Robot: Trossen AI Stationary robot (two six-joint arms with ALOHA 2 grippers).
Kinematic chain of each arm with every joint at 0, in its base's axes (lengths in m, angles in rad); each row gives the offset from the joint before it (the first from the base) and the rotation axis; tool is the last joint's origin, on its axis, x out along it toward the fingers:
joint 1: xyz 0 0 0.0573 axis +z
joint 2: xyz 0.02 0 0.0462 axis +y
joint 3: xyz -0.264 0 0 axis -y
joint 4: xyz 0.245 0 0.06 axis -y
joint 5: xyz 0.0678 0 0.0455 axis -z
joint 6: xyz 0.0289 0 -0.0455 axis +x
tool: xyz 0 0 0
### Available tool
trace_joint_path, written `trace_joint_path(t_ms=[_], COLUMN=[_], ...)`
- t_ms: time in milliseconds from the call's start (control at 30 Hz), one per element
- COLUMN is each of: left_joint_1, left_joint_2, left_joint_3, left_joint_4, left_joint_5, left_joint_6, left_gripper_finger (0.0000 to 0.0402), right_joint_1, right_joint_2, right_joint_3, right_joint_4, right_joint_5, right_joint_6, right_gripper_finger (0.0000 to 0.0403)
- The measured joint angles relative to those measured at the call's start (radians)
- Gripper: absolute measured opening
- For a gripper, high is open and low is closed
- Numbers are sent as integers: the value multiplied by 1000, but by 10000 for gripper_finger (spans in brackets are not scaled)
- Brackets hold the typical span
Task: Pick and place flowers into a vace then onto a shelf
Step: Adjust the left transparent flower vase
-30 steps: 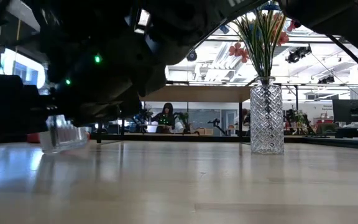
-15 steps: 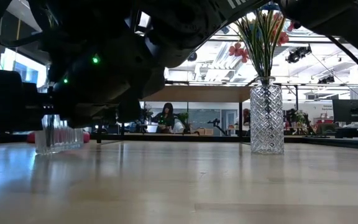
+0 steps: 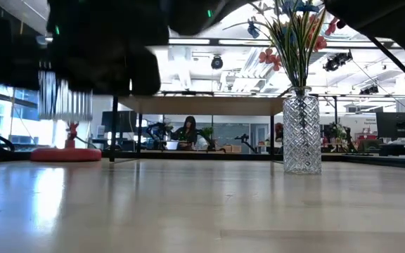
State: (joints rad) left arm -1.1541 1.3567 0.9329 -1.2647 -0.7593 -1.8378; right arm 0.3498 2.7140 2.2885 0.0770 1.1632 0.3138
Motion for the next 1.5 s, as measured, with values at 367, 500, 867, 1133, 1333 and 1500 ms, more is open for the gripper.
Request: trace_joint_path(t_ms=[367,500,867,1133,1333,1500], left_joint_1=[0,0,0,0,0,1], left_joint_2=[1,1,1,1,1,1], left_joint_3=[0,0,0,0,0,0], left_joint_4=[11,16,5,1,1,1], left_joint_5=[-26,-41,-47,-34,-27,-51], left_joint_6=[-1,-3,8,16,27,27], left_gripper_finger=[294,294,294,294,294,294], right_joint_1=[-14,-29,17,70,107,103], right_joint_2=[-127,-166,-188,-187,-200,-205], right_joint_3=[65,68,68,68,67,59], right_joint_4=[-68,-72,-101,-315,-443,-520], right_joint_5=[121,140,99,36,55,33], right_joint_6=[-78,-125,-152,127,242,347], right_gripper_finger=[269,269,268,268,268,269])
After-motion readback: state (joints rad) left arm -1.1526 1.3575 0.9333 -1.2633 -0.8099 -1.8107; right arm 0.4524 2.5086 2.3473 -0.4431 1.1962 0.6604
